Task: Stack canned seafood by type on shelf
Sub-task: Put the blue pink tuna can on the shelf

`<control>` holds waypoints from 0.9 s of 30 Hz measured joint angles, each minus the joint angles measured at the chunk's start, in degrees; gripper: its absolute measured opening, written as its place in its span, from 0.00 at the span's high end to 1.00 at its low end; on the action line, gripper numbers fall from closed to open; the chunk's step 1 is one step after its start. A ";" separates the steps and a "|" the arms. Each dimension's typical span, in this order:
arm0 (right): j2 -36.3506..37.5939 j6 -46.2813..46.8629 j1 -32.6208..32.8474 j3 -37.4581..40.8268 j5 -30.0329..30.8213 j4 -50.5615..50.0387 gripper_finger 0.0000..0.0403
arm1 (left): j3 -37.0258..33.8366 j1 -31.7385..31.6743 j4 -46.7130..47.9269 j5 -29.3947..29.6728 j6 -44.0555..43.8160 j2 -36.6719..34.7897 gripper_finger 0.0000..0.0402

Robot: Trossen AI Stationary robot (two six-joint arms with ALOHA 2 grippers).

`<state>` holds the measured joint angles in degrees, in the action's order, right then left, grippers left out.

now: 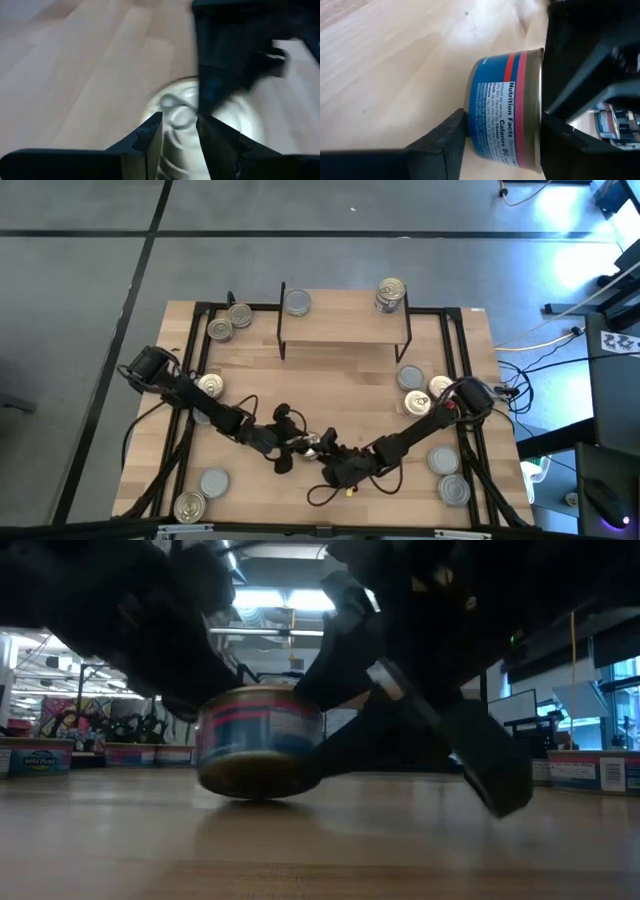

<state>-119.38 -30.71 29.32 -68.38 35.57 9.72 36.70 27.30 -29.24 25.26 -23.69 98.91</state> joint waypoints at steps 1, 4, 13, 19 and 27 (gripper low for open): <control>0.69 0.13 0.00 0.08 0.04 -1.03 0.54 | 0.01 0.15 0.41 -0.35 1.23 -1.22 0.69; 3.04 1.94 -0.02 0.09 0.53 -3.49 0.54 | 0.03 0.04 2.49 0.05 3.67 -5.17 0.69; 7.44 6.55 -0.37 0.02 1.56 -10.54 0.54 | 0.10 -0.31 13.73 1.64 3.29 -13.58 0.69; 10.45 6.50 -0.45 0.01 5.53 -16.65 0.54 | 0.12 -0.16 23.84 2.09 -0.43 -18.28 0.69; 17.23 6.79 -2.83 0.00 11.67 -31.16 0.54 | 0.12 -0.18 27.72 2.32 -0.54 -19.78 0.69</control>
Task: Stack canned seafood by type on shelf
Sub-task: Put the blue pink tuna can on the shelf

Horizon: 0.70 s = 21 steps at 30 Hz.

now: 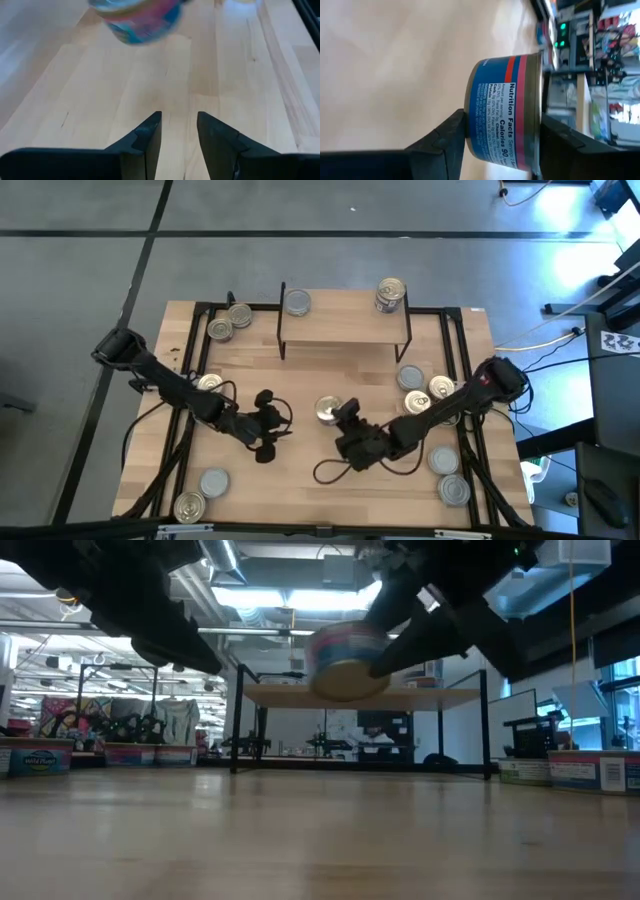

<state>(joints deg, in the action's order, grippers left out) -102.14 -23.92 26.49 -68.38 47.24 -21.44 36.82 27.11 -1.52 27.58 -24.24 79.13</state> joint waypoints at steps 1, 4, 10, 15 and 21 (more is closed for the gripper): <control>1.00 0.60 -0.74 0.00 0.21 -2.43 0.54 | 0.00 0.00 0.02 0.02 0.03 0.00 0.69; 4.30 1.93 -3.54 0.00 0.34 -8.69 0.54 | 0.00 0.00 -0.81 0.10 0.16 0.00 0.69; 12.93 2.51 -10.01 0.00 1.27 -17.45 0.54 | 0.00 0.00 -0.78 0.17 -0.14 -0.02 0.69; 20.11 2.21 -17.22 0.00 1.29 -21.07 0.54 | 0.00 0.00 -0.66 0.17 0.26 -0.02 0.69; 23.82 -1.47 -27.81 0.00 -1.52 -21.22 0.53 | 0.00 -0.04 -0.83 0.19 1.28 -0.02 0.69</control>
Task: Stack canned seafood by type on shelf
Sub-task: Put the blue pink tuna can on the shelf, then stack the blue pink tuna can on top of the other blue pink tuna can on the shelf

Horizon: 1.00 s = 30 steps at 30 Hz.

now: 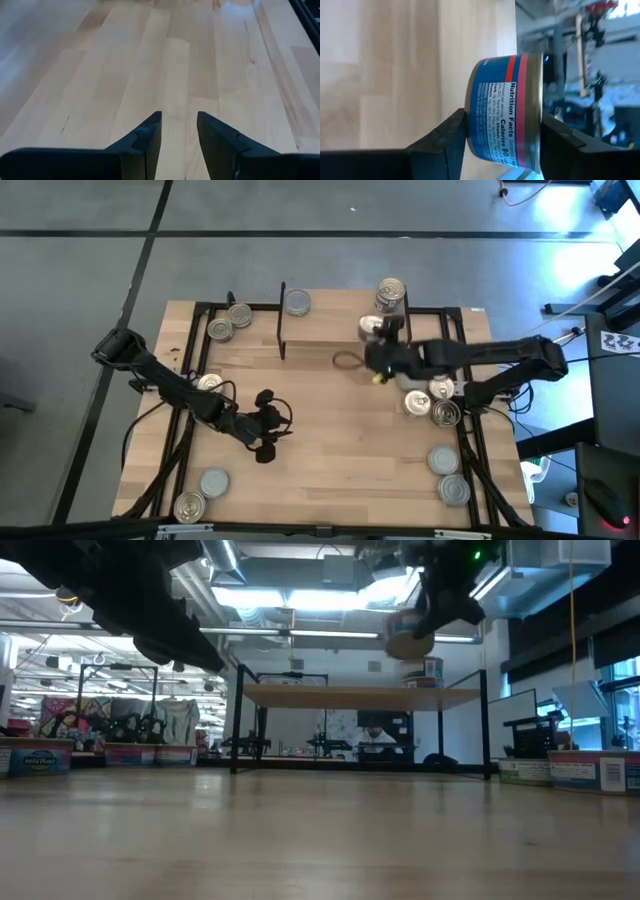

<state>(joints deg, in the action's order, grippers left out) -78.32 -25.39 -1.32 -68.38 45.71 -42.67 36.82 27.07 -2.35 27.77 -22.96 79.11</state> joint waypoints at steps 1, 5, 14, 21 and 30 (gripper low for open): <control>-0.05 -0.06 -1.74 0.00 -0.91 -0.16 0.52 | 0.00 0.00 -0.10 0.11 0.30 0.00 0.69; -0.47 -0.11 -7.51 0.62 -5.33 -0.69 0.51 | 0.00 0.00 -0.03 2.18 0.56 0.00 0.69; -0.59 -0.22 -9.58 5.01 -6.41 -0.60 0.54 | 0.00 0.00 -0.04 2.54 1.05 0.00 0.69; -0.57 0.71 -9.64 5.90 -4.53 -1.16 0.45 | 0.00 0.00 -0.04 2.54 1.90 0.00 0.69; -0.57 3.53 -9.60 5.92 -7.61 -1.32 0.30 | 0.00 0.00 -0.06 2.54 0.84 0.00 0.69</control>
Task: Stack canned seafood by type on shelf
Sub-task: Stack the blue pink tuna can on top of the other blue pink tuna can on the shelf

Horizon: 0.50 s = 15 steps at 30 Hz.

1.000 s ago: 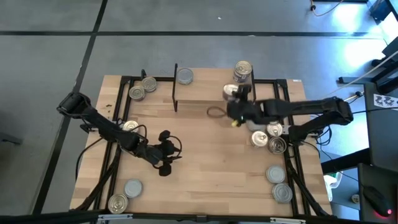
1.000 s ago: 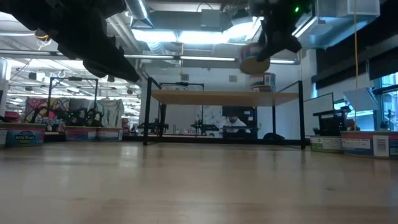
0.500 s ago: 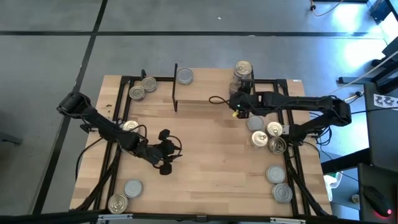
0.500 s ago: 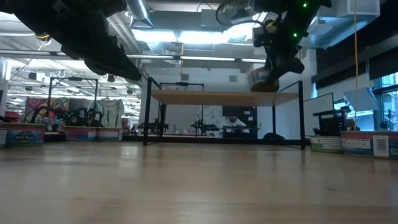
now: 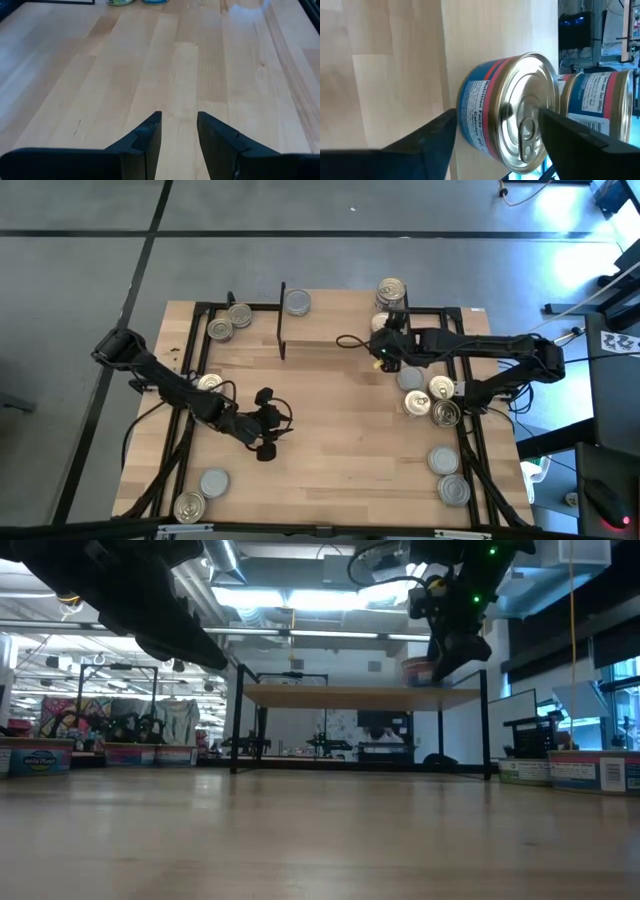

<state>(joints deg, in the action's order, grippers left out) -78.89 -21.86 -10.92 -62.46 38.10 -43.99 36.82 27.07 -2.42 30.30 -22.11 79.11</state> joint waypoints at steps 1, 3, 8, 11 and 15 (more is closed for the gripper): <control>0.00 0.30 0.00 -0.05 0.04 -0.09 0.28 | 0.00 0.00 0.00 0.00 -0.11 0.00 0.69; -0.07 0.99 0.12 -1.20 -0.11 -2.17 0.24 | 0.00 0.00 0.00 -0.02 -0.36 0.00 0.69; -0.07 9.30 5.02 -8.21 -6.99 -12.44 0.21 | 0.00 -0.02 0.00 -0.02 -0.55 0.00 0.69; 0.00 17.31 9.19 -11.15 -14.65 -18.94 0.21 | 0.00 -0.07 -0.02 -0.02 -0.58 0.00 0.69; 0.00 29.16 15.02 -10.19 -22.95 -24.28 0.25 | 0.00 -0.07 -0.13 -0.02 -0.54 0.00 0.69</control>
<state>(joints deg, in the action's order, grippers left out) -78.89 7.30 4.11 -72.65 15.16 -68.26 36.82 27.00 -2.54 30.28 -22.65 79.11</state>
